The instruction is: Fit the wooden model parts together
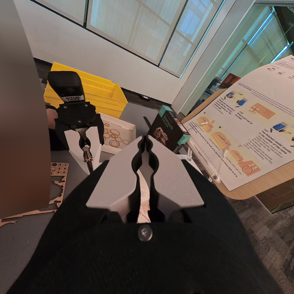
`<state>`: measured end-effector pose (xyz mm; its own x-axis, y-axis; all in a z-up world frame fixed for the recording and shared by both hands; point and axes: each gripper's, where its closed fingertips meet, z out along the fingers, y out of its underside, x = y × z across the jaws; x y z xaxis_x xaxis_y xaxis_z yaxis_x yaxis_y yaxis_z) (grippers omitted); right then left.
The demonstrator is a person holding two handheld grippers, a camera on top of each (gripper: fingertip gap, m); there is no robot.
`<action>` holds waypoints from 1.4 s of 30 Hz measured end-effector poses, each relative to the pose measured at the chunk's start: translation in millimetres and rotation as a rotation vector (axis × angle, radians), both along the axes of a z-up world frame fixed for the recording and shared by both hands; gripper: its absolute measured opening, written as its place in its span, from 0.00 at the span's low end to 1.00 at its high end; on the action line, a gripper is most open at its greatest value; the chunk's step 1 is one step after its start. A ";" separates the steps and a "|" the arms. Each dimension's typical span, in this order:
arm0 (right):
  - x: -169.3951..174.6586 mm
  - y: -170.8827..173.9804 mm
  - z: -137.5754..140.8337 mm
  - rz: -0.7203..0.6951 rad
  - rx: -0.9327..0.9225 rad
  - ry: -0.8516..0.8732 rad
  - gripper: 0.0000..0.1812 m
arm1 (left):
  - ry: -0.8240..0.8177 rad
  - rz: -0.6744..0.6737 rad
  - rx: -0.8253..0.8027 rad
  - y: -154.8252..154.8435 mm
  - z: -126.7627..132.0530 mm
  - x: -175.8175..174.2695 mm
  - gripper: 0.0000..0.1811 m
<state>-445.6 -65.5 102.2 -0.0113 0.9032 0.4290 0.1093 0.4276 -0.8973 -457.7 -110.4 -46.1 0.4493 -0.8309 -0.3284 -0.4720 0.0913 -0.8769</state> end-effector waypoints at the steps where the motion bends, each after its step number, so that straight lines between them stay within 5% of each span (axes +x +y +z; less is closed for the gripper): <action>1: -0.1 0.0 -0.3 0.000 0.001 -0.002 0.00 | 0.003 0.006 0.000 1.1 -0.7 -1.2 0.00; 8: -0.7 1.6 -3.9 -0.005 0.002 -0.018 0.00 | -0.108 0.063 -0.145 9.2 0.4 -9.9 0.00; 42: -9.5 6.9 -39.4 0.014 -0.037 -0.162 0.00 | -0.075 0.036 -0.098 5.1 2.9 -20.3 0.00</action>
<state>-455.1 -58.7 62.9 -0.0899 0.9175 0.3874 0.2479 0.3974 -0.8835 -477.9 -105.3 -43.3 0.4995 -0.8403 -0.2104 -0.4057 -0.0123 -0.9139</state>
